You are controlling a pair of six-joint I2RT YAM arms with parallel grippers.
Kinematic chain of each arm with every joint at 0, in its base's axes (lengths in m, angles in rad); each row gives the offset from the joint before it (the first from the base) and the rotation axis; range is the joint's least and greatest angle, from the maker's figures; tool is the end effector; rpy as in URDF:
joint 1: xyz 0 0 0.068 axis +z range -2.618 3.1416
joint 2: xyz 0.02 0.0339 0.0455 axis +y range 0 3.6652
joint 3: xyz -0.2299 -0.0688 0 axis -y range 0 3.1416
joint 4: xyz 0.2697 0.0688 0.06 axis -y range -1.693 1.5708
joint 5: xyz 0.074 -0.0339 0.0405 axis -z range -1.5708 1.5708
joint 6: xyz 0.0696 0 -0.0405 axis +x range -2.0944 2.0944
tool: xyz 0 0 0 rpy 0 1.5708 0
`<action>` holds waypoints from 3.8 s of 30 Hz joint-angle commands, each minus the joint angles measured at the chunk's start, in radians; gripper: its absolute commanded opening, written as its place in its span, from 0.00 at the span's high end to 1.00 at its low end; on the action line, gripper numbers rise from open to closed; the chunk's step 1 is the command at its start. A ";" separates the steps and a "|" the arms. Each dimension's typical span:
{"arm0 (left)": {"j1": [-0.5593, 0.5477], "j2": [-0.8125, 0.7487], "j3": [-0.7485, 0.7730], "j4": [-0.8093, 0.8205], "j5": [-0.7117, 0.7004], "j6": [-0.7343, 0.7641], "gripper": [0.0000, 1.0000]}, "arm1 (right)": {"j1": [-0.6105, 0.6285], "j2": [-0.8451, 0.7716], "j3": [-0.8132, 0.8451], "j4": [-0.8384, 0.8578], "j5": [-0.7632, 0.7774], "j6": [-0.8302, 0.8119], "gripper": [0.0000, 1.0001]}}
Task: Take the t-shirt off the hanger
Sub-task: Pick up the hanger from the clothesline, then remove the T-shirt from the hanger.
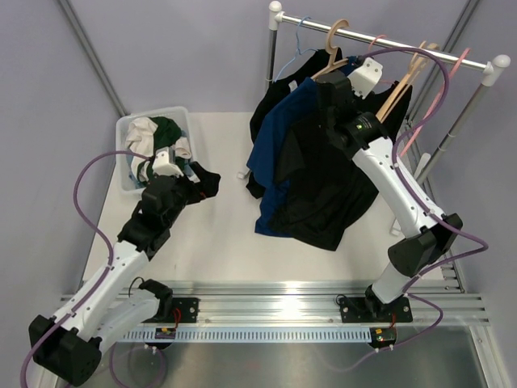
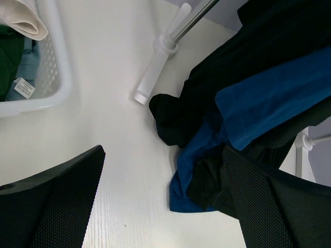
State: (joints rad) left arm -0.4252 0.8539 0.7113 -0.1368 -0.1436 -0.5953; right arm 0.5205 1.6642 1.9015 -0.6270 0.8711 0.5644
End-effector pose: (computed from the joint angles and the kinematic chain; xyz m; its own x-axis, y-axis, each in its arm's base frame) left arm 0.2608 -0.1072 0.2685 -0.3667 -0.4432 -0.8180 0.0934 0.8573 -0.5063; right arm 0.3730 0.1524 0.4190 -0.1214 0.3275 -0.9370 0.4245 0.8705 0.2492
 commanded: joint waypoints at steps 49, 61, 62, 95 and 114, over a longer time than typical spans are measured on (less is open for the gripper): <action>-0.018 -0.121 0.048 -0.046 0.481 0.066 0.01 | -0.002 -0.492 -0.146 -0.252 -0.415 -0.159 1.00; -0.018 -0.145 0.160 0.029 0.791 0.201 0.01 | -0.002 -0.871 -0.493 -0.326 -0.860 -0.163 1.00; -0.018 -0.139 0.168 0.026 0.805 0.209 0.01 | -0.002 -0.897 -0.519 -0.333 -0.906 -0.155 1.00; -0.122 -0.004 0.292 0.356 1.196 0.102 0.07 | -0.002 -1.045 -0.910 0.274 -1.922 -0.046 1.00; -0.363 0.215 0.361 0.488 1.072 0.066 0.34 | -0.002 -0.916 -0.967 0.394 -1.904 -0.077 1.00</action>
State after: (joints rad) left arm -0.7784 1.0653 1.0496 0.3077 0.9478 -0.5472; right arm 0.5198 0.7506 0.9276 -0.3195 -1.0138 0.4961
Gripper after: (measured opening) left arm 0.670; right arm 0.050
